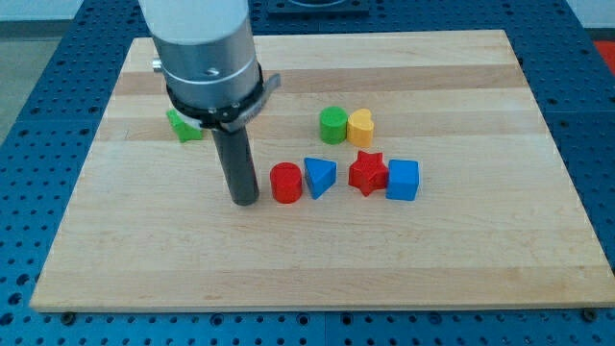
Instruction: Adjust the red circle left of the triangle
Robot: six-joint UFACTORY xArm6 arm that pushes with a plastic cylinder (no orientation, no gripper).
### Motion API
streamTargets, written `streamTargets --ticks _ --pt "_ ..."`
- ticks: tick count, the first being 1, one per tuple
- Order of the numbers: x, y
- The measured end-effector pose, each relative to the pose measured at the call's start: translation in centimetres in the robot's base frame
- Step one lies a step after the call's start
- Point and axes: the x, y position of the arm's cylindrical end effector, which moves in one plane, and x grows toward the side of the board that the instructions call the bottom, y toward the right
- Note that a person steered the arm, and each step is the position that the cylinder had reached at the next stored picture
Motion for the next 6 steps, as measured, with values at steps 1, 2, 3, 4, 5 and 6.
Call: streamTargets --ticks 1,2,3,4,5,6 --pt "1.24 2.20" --pt "0.93 3.00" --pt "0.62 3.16" --pt "0.62 3.16" --pt "0.94 3.16" --pt "1.11 3.16"
